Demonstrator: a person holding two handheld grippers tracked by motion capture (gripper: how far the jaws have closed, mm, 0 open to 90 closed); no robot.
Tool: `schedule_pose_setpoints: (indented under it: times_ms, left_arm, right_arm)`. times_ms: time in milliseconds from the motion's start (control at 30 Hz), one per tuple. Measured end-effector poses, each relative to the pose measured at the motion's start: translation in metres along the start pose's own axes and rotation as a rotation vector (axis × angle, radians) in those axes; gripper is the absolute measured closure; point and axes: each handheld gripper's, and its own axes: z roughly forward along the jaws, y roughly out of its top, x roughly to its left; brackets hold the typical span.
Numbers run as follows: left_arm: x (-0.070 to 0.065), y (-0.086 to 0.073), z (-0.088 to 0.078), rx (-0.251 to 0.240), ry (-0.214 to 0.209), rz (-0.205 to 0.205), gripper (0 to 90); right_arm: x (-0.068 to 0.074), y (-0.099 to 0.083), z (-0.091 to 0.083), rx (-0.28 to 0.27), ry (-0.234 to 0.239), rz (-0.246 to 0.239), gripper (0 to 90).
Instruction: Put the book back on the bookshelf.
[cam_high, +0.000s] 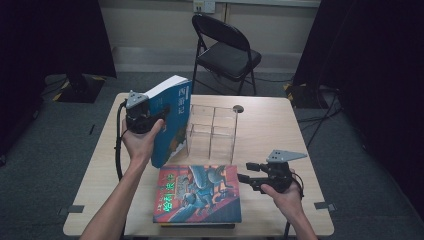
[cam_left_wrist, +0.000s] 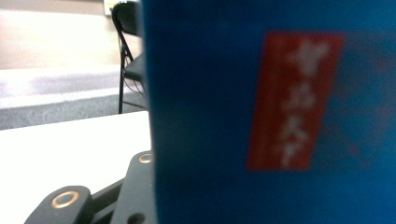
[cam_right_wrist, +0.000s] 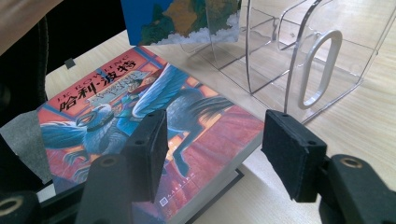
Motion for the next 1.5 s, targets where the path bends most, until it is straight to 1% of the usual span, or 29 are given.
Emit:
schedule_pose_setpoints:
  times_ms: [67, 100, 167, 267, 400, 500, 633, 700, 800, 867, 900, 933, 967, 1067, 1100, 1133, 1167, 1267, 1300, 1333, 1367, 1400, 1433, 1467, 1500]
  left_arm:
    - [0.0, -0.001, 0.002, -0.005, -0.004, 0.006, 61.5]
    - [0.001, -0.002, 0.003, -0.018, -0.006, 0.006, 61.5]
    - [0.002, -0.004, 0.004, -0.025, -0.005, -0.002, 61.6]
    - [0.003, -0.004, 0.005, -0.027, -0.006, -0.002, 61.6]
    - [0.003, -0.008, 0.003, -0.057, -0.015, -0.001, 61.6]
    - [0.003, -0.013, 0.002, -0.068, -0.014, 0.0, 61.5]
    - [0.004, -0.021, 0.001, -0.082, -0.025, 0.0, 61.5]
    - [0.004, -0.021, 0.0, -0.082, -0.027, 0.002, 61.5]
    - [0.003, -0.023, 0.001, -0.075, -0.03, 0.028, 61.5]
    - [0.004, -0.028, 0.005, -0.042, -0.038, 0.043, 61.5]
    - [0.005, -0.038, 0.005, -0.067, -0.025, 0.019, 61.2]
    - [0.005, -0.038, 0.005, -0.067, -0.025, 0.019, 61.4]
    - [0.01, -0.041, 0.002, -0.076, -0.034, -0.005, 61.3]
    - [0.012, -0.042, 0.0, -0.073, -0.038, -0.003, 61.2]
    - [0.011, -0.043, -0.002, -0.064, -0.049, 0.011, 61.1]
    - [0.011, -0.044, -0.004, -0.061, -0.049, 0.019, 61.0]
    - [0.011, -0.044, -0.004, -0.061, -0.049, 0.019, 60.9]
    - [0.013, -0.049, -0.011, -0.054, -0.063, 0.02, 60.4]
    - [0.014, -0.051, -0.013, -0.052, -0.064, 0.026, 60.5]
    - [0.016, -0.054, -0.019, -0.031, -0.069, 0.041, 60.4]
    - [0.016, -0.056, -0.021, -0.03, -0.072, 0.042, 60.1]
    - [0.017, -0.058, -0.023, -0.023, -0.07, 0.054, 59.9]
    - [0.017, -0.059, -0.025, -0.016, -0.06, 0.054, 59.9]
    - [0.017, -0.059, -0.025, -0.016, -0.06, 0.054, 59.9]
    - [0.018, -0.059, -0.026, -0.016, -0.057, 0.046, 59.9]
  right_arm:
    - [0.0, 0.0, 0.0, -0.001, 0.002, 0.001, 40.9]
    - [-0.001, -0.001, 0.0, 0.0, -0.001, 0.003, 40.9]
    - [-0.001, -0.001, -0.001, -0.001, 0.0, 0.002, 40.9]
    - [-0.001, -0.001, -0.001, -0.001, -0.001, 0.001, 40.9]
    - [-0.002, -0.001, -0.003, -0.004, -0.004, 0.003, 40.9]
    - [-0.002, -0.001, -0.003, -0.004, -0.008, 0.006, 41.0]
    - [-0.002, -0.001, -0.003, -0.007, -0.008, 0.006, 41.0]
    - [-0.002, -0.001, -0.004, -0.005, -0.009, 0.008, 41.0]
    - [-0.002, -0.001, -0.004, -0.004, -0.01, 0.008, 41.0]
    - [-0.002, -0.002, -0.004, -0.005, -0.01, 0.008, 41.0]
    - [-0.002, -0.002, -0.004, -0.003, -0.012, 0.007, 41.0]
    - [-0.002, -0.002, -0.004, -0.003, -0.012, 0.007, 41.0]
    - [-0.002, -0.002, -0.003, -0.002, -0.013, 0.008, 41.0]
    - [-0.002, -0.003, -0.002, 0.003, -0.011, 0.01, 41.0]
    - [-0.002, -0.003, 0.0, 0.008, -0.01, 0.01, 41.0]
    - [-0.002, -0.003, 0.0, 0.01, -0.008, 0.007, 41.0]
    - [-0.002, -0.003, 0.0, 0.01, -0.008, 0.007, 41.0]
    - [-0.001, -0.002, 0.0, 0.009, -0.008, 0.006, 41.0]
    - [-0.001, -0.002, -0.001, 0.006, -0.01, 0.007, 41.0]
    - [0.0, -0.003, -0.001, 0.006, -0.011, 0.008, 41.0]
    - [-0.001, -0.003, -0.001, 0.006, -0.011, 0.008, 41.0]
    - [-0.001, -0.003, 0.0, 0.009, -0.01, 0.008, 41.0]
    - [-0.001, -0.004, 0.0, 0.011, -0.01, 0.009, 40.9]
    - [-0.001, -0.004, 0.0, 0.011, -0.01, 0.009, 40.9]
    - [-0.001, -0.004, 0.001, 0.011, -0.009, 0.009, 40.9]
